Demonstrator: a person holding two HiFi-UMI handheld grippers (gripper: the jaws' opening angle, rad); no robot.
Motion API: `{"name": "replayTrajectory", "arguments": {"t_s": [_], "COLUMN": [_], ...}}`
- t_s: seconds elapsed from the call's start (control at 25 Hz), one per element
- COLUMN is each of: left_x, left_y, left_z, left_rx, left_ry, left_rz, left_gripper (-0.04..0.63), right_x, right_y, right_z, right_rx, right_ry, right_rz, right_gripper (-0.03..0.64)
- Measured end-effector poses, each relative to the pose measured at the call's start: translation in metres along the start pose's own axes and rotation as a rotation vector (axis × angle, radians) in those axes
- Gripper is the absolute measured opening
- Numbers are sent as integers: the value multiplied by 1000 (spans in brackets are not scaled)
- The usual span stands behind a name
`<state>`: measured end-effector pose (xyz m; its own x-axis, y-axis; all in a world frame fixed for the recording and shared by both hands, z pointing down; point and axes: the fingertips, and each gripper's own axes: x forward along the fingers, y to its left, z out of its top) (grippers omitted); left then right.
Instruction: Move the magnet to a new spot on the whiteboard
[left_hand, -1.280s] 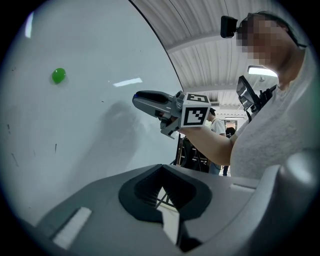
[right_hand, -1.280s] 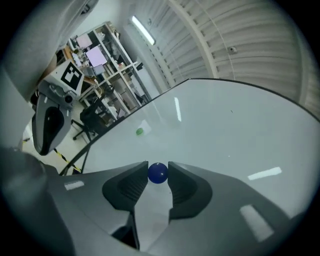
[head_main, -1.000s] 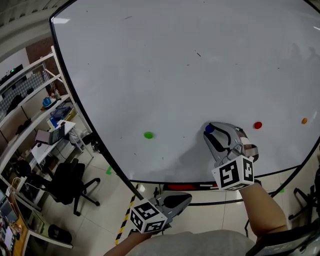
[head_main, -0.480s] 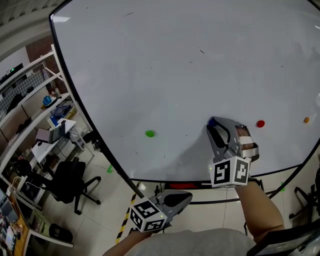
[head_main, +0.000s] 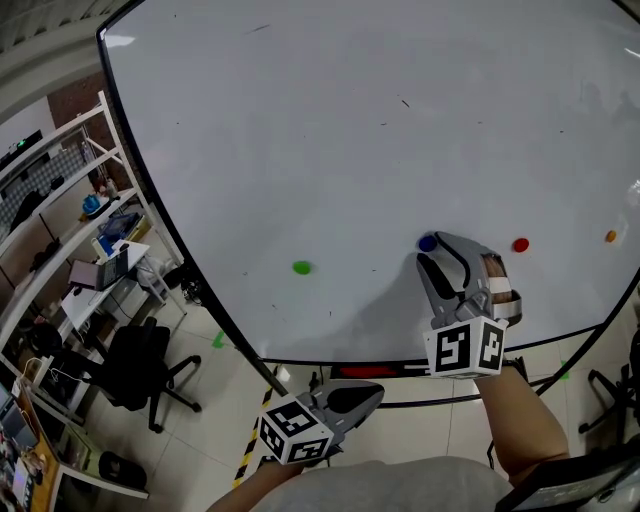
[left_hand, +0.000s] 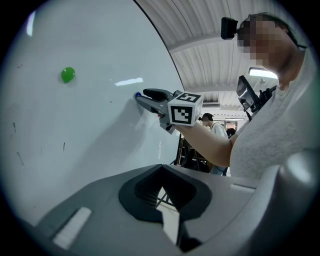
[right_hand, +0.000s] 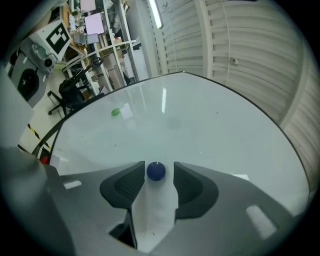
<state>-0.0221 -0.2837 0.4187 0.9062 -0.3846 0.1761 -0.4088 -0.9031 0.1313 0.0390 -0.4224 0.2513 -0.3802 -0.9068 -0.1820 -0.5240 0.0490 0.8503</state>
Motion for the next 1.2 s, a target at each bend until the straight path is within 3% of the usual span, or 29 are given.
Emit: {"name": "replayTrajectory", "arguments": {"t_s": [0.08, 0.24, 0.44, 0.6, 0.8, 0.96, 1.2], "left_x": [-3, -13, -25, -29, -31, -34, -39], "left_y": [3, 9, 19, 29, 28, 19, -6], "left_z": [1, -2, 3, -6, -18, -38, -50], "left_rx": [-3, -7, 19, 16, -7, -38, -45], "left_ry": [-5, -26, -71, -65, -79, -63, -52], "left_rz": [1, 5, 6, -19, -54, -71, -45], "left_gripper": [-20, -20, -20, -20, -20, -20, -20], "right_x": [-11, -45, -68, -88, -127, -149, -176], "right_y": [3, 36, 80, 123, 195, 226, 225], "right_z": [8, 35, 34, 0, -29, -31, -17], "right_rx": [60, 231, 378, 593, 889, 975, 994], "right_ry": [-24, -94, -148, 5, 136, 198, 170], "right_rz": [39, 214, 365, 449, 607, 658, 681], "right_gripper": [170, 118, 84, 5, 5, 5, 5]}}
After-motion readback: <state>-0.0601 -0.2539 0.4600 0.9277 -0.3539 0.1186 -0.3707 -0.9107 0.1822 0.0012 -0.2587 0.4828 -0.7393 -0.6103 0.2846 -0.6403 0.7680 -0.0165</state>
